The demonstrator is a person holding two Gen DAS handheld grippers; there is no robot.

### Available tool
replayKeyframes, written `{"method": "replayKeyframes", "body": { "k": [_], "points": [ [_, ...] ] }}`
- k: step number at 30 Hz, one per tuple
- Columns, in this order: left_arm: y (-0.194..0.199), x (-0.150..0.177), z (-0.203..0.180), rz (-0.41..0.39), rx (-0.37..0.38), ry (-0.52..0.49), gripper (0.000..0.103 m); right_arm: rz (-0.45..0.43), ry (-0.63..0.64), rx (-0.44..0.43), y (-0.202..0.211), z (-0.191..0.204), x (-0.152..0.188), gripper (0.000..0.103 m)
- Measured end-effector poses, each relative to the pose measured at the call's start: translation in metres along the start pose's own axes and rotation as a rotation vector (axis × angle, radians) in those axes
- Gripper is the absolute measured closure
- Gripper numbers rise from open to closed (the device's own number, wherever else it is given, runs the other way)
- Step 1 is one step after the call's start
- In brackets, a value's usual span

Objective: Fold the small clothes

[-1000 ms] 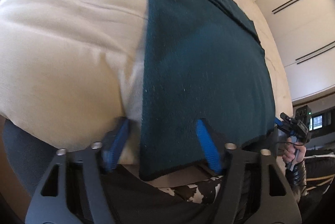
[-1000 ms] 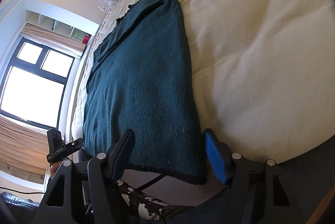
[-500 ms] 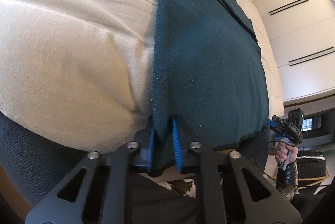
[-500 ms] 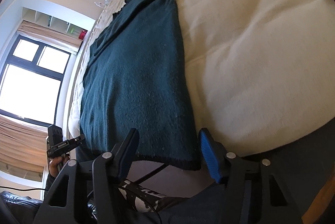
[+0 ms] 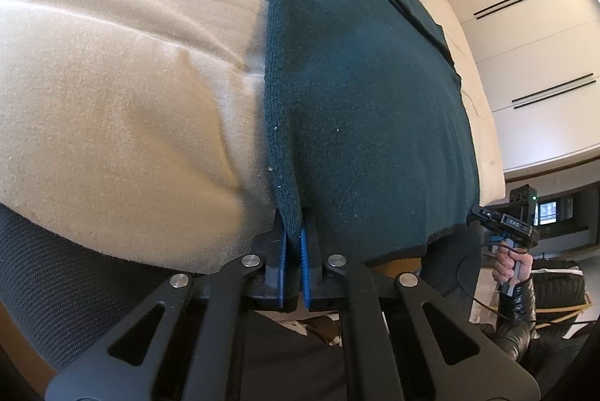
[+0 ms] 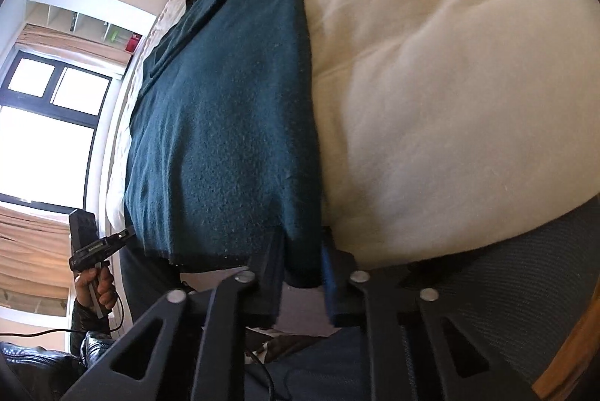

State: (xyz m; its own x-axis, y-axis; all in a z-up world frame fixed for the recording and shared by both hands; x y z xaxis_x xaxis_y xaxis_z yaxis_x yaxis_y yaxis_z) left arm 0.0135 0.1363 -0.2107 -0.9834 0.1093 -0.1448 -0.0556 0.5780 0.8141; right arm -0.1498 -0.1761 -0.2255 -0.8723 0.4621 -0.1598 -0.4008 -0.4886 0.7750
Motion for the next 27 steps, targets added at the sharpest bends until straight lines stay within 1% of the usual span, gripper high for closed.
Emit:
{"method": "replayKeyframes", "body": {
  "k": [4,5,7,10,12,14,16,18,19,20,24,27],
  "points": [
    [0.001,0.001,0.002,-0.009,0.014,0.008,0.098,-0.025,-0.018,-0.052,0.003,0.003,-0.001,0.090],
    [0.001,0.002,0.002,-0.010,0.015,0.010,0.098,-0.036,-0.019,-0.071,0.006,0.004,-0.001,0.089],
    [0.000,0.002,0.003,-0.010,0.016,0.009,0.098,-0.046,-0.032,-0.098,0.011,0.002,-0.003,0.083],
    [-0.001,0.001,0.004,-0.011,0.017,0.010,0.098,-0.068,-0.046,-0.111,0.019,-0.003,-0.007,0.082],
    [-0.001,0.001,0.004,-0.011,0.018,0.012,0.098,-0.068,-0.045,-0.112,0.017,-0.004,-0.009,0.082],
    [0.000,0.002,0.005,-0.008,0.025,0.014,0.098,-0.048,-0.067,-0.138,0.008,-0.004,-0.008,0.070],
    [0.001,0.003,0.006,-0.005,0.032,0.016,0.098,-0.033,-0.075,-0.172,0.001,-0.004,-0.007,0.070],
    [0.002,0.004,0.007,-0.004,0.034,0.016,0.098,-0.026,-0.070,-0.180,-0.002,-0.002,-0.006,0.072],
    [0.003,0.004,0.007,-0.003,0.033,0.014,0.098,-0.027,-0.070,-0.182,-0.001,-0.003,-0.005,0.084],
    [0.004,0.004,0.007,-0.002,0.030,0.008,0.098,-0.028,-0.068,-0.174,0.000,-0.003,-0.005,0.091],
    [0.006,0.004,0.002,-0.001,0.018,-0.021,0.099,-0.049,-0.064,-0.180,0.008,-0.004,-0.005,0.093],
    [0.010,0.004,0.000,-0.008,0.034,-0.024,0.099,-0.080,-0.043,-0.207,0.016,0.005,-0.005,0.094]
  ]
}}
Point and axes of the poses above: each gripper's, at about its wrist camera, not at the fingertips, and y roughly against the way its jaws point, z to its left, x to its underside, the point moved 10 cm from there along -y, roughly the way its jaws point, and after that the axes turned 2 degrees about y, right-handed, at the moved point
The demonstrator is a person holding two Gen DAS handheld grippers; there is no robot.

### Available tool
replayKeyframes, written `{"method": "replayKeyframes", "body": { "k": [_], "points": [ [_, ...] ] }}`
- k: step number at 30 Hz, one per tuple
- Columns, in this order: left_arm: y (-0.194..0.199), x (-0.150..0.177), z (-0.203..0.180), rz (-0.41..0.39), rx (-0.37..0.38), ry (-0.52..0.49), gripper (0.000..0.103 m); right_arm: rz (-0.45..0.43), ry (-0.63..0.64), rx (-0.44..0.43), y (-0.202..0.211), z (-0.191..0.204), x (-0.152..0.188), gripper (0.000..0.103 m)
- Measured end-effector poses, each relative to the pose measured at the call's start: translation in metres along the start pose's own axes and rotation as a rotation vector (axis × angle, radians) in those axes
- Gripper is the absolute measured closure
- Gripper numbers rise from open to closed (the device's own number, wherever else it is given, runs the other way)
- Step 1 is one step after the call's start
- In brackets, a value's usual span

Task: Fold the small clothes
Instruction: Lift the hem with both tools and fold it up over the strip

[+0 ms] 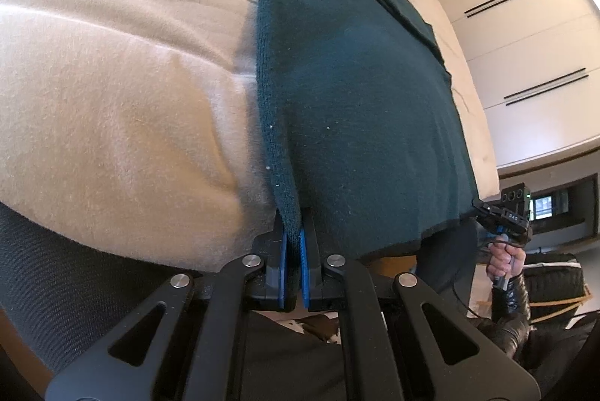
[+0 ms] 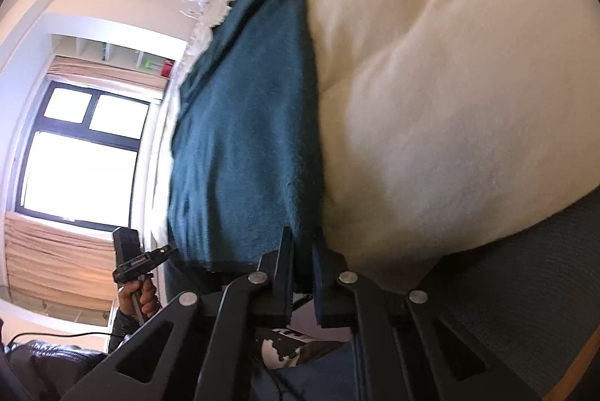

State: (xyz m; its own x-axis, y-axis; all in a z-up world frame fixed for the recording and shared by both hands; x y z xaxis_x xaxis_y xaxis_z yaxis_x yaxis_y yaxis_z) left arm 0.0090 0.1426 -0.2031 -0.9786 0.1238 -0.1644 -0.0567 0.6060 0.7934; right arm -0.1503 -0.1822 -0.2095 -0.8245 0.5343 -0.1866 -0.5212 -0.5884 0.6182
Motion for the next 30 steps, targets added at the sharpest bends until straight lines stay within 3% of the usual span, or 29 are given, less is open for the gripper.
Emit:
{"method": "replayKeyframes", "body": {
  "k": [6,15,20,25,30],
  "points": [
    [0.016,-0.002,-0.006,-0.030,0.082,0.021,0.099,-0.087,0.067,-0.091,0.016,0.031,-0.013,0.094],
    [0.047,-0.036,-0.037,-0.116,0.353,0.098,0.099,-0.180,0.094,-0.162,0.021,0.067,-0.055,0.095],
    [0.065,-0.076,-0.061,-0.164,0.493,0.154,0.099,-0.231,0.059,-0.208,0.018,0.080,-0.090,0.095],
    [0.074,-0.123,-0.060,-0.220,0.609,0.264,0.099,-0.242,0.035,-0.225,0.004,0.087,-0.127,0.095],
    [0.080,-0.175,-0.057,-0.285,0.645,0.312,0.099,-0.252,0.043,-0.222,-0.008,0.095,-0.165,0.095]
  ]
}}
Point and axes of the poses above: each gripper's, at about its wrist camera, not at the fingertips, and y roughly against the way its jaws point, z to its left, x to its underside, the point moved 10 cm from there along -y, roughly the way its jaws point, and after that the axes turned 2 degrees about y, right-handed, at the moved point
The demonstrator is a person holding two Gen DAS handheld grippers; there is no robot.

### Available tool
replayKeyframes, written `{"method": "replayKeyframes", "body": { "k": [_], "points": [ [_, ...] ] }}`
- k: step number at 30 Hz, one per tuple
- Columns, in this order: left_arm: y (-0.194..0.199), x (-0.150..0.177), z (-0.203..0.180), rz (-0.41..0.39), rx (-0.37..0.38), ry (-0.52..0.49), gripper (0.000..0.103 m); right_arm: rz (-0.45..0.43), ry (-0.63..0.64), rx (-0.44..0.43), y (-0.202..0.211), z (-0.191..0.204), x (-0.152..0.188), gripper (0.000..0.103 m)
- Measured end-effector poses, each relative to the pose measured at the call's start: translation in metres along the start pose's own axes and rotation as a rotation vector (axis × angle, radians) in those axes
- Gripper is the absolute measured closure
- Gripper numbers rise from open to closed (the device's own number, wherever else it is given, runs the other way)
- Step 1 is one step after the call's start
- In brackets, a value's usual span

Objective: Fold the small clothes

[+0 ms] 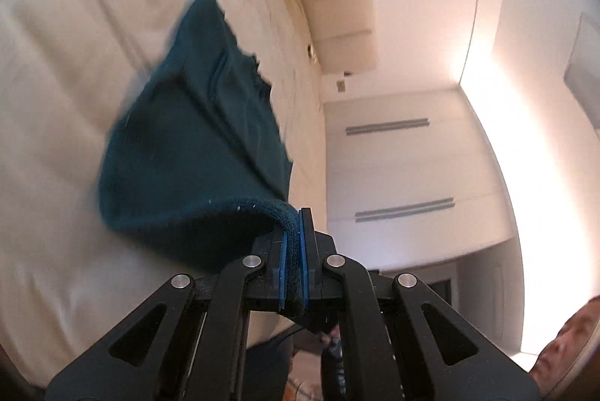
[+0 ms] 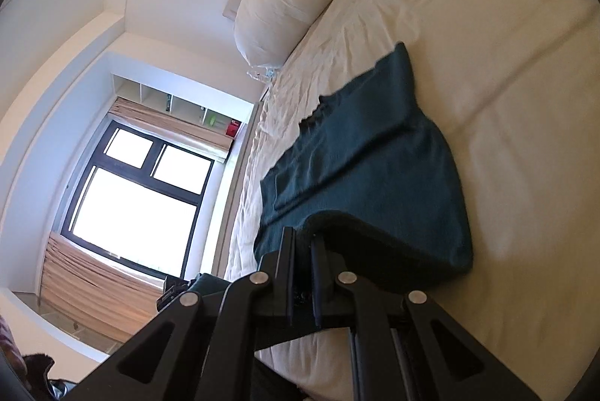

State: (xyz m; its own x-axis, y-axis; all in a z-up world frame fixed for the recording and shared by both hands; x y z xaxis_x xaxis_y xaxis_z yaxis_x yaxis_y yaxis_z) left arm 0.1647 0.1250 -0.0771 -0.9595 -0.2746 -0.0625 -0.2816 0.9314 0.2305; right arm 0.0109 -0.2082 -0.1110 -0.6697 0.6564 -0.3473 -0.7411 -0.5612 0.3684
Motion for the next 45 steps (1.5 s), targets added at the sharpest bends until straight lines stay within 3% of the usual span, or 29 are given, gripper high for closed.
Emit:
{"method": "replayKeyframes", "body": {
  "k": [6,16,20,23,25,27,28,29,30,31,32,36,40,45],
  "points": [
    [-0.030,-0.067,-0.002,-0.053,0.011,0.046,0.099,-0.031,-0.017,0.030,-0.034,-0.006,-0.060,0.095],
    [-0.099,-0.178,0.009,-0.092,-0.051,0.077,0.099,-0.063,-0.039,0.119,-0.100,-0.038,-0.149,0.094],
    [-0.117,-0.215,0.031,-0.117,-0.121,0.081,0.099,-0.062,-0.075,0.176,-0.127,-0.065,-0.178,0.094],
    [-0.126,-0.235,0.075,-0.135,-0.185,0.165,0.098,-0.044,-0.120,0.233,-0.143,-0.091,-0.185,0.091],
    [-0.124,-0.241,0.097,-0.150,-0.156,0.232,0.091,-0.038,-0.147,0.248,-0.152,-0.108,-0.187,0.091],
    [-0.119,-0.245,0.106,-0.168,-0.127,0.247,0.085,-0.040,-0.176,0.256,-0.155,-0.121,-0.188,0.075],
    [-0.116,-0.246,0.106,-0.177,-0.128,0.233,0.081,-0.043,-0.188,0.251,-0.155,-0.125,-0.187,0.059],
    [-0.113,-0.247,0.104,-0.182,-0.126,0.218,0.077,-0.054,-0.185,0.237,-0.155,-0.125,-0.188,0.051],
    [-0.107,-0.249,0.100,-0.191,-0.125,0.202,0.066,-0.065,-0.172,0.229,-0.154,-0.124,-0.189,0.049],
    [-0.101,-0.251,0.098,-0.208,-0.120,0.195,0.047,-0.075,-0.150,0.234,-0.151,-0.121,-0.189,0.045],
    [-0.092,-0.253,0.098,-0.233,-0.120,0.188,0.041,-0.083,-0.120,0.248,-0.150,-0.117,-0.191,0.043],
    [-0.073,-0.260,0.098,-0.287,-0.161,0.188,0.036,-0.142,-0.074,0.338,-0.134,-0.115,-0.200,0.043],
    [-0.080,-0.242,0.081,-0.234,-0.284,0.047,0.032,-0.175,-0.010,0.405,-0.113,-0.107,-0.198,0.042],
    [-0.098,-0.226,0.068,-0.185,-0.416,-0.142,0.031,-0.115,0.118,0.479,-0.103,-0.099,-0.172,0.042]
  ]
}}
Point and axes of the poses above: each gripper's, at about its wrist camera, not at the fingertips, and y roughly against the way its jaws point, z to its left, x to its underside, the point moved 10 cm from there along -y, roughly the way its jaws point, and after that the axes turned 2 degrees about y, right-handed, at the moved point
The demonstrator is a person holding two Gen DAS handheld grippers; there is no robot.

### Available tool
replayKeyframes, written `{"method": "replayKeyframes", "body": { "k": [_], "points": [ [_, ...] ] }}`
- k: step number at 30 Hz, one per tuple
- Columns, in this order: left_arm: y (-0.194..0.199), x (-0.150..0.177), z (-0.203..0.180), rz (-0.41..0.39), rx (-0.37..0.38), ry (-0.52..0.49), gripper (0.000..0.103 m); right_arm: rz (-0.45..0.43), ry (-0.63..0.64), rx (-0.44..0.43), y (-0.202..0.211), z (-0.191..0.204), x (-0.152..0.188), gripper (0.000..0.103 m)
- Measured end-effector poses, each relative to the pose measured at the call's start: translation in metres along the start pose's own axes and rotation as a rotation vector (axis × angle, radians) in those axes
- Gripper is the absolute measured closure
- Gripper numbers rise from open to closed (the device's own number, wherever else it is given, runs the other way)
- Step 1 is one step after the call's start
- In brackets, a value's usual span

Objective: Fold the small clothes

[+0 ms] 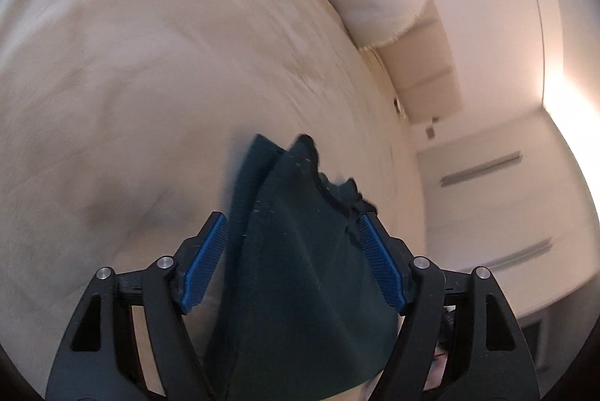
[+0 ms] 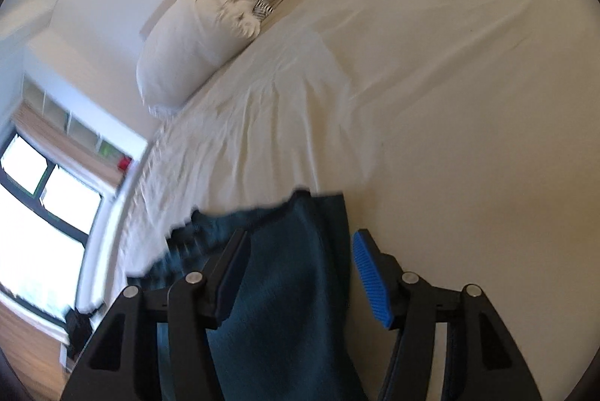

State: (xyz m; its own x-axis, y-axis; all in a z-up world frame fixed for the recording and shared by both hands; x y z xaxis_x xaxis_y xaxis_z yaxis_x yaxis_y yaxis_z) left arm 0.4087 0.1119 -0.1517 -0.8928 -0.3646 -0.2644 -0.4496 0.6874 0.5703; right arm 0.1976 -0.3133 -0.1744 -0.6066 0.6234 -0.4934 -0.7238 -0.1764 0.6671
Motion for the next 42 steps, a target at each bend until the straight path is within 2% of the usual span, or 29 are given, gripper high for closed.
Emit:
{"method": "replayKeyframes", "body": {
  "k": [1,2,4,6,8,10,13,15,17,18,20,21,26,28,31,34,39,42],
  "points": [
    [-0.003,0.000,-0.007,0.002,-0.021,-0.056,0.031,0.009,0.020,0.013,-0.001,-0.001,0.004,0.042],
    [-0.006,0.018,-0.019,0.001,-0.033,-0.101,0.031,0.023,0.051,0.031,-0.002,0.000,0.009,0.042],
    [-0.016,0.015,-0.031,-0.004,-0.091,-0.205,0.032,0.032,0.079,0.046,-0.002,0.000,0.015,0.042],
    [-0.024,0.011,-0.036,-0.001,-0.128,-0.250,0.033,0.029,0.085,0.047,-0.003,0.000,0.014,0.042],
    [-0.039,0.015,-0.033,0.023,-0.184,-0.284,0.043,0.025,0.097,0.065,-0.005,0.001,0.013,0.042],
    [-0.051,0.022,-0.023,0.054,-0.239,-0.300,0.066,0.040,0.119,0.091,-0.007,-0.002,0.016,0.042],
    [-0.050,0.023,-0.008,0.044,-0.260,-0.293,0.072,0.072,0.166,0.091,-0.015,0.005,0.024,0.044],
    [-0.045,0.022,-0.004,0.036,-0.263,-0.297,0.075,0.082,0.191,0.096,-0.017,0.008,0.028,0.050],
    [-0.043,0.023,-0.003,0.034,-0.288,-0.323,0.080,0.098,0.213,0.088,-0.021,0.014,0.030,0.067],
    [-0.044,0.024,-0.003,0.035,-0.300,-0.334,0.083,0.100,0.226,0.097,-0.023,0.015,0.031,0.070],
    [-0.052,0.021,-0.002,0.036,-0.303,-0.330,0.089,0.099,0.238,0.113,-0.024,0.017,0.030,0.085],
    [-0.051,0.021,0.000,0.033,-0.306,-0.326,0.091,0.097,0.239,0.117,-0.025,0.018,0.030,0.087],
    [-0.041,0.015,-0.008,0.006,-0.312,-0.351,0.092,0.058,0.232,0.114,-0.016,0.020,0.022,0.087],
    [-0.038,0.011,-0.012,-0.018,-0.339,-0.367,0.091,0.027,0.226,0.111,-0.011,0.020,0.015,0.085],
    [-0.041,0.010,-0.018,-0.007,-0.356,-0.389,0.091,0.025,0.202,0.110,-0.016,0.020,0.008,0.084],
    [-0.049,0.013,-0.018,0.021,-0.392,-0.423,0.091,0.046,0.217,0.115,-0.029,0.024,0.007,0.071],
    [-0.053,0.012,-0.012,0.015,-0.380,-0.386,0.091,0.042,0.183,0.190,-0.039,0.012,0.002,0.071],
    [-0.053,0.013,-0.011,0.008,-0.381,-0.404,0.091,0.053,0.175,0.181,-0.042,0.010,0.003,0.065]
  ]
}}
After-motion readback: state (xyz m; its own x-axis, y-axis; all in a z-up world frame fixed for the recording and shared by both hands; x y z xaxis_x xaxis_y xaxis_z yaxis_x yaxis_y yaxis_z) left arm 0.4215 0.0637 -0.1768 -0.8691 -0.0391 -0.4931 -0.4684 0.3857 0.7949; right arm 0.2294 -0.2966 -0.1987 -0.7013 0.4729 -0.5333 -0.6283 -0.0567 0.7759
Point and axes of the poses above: each gripper's, at about its wrist camera, not at the fingertips, and y roughly against the way its jaws point, z to its left, x to its underside, the point moved 10 cm from there along -y, roughly the way its jaws point, and after that the axes turned 2 degrees about y, right-handed, at the moved point
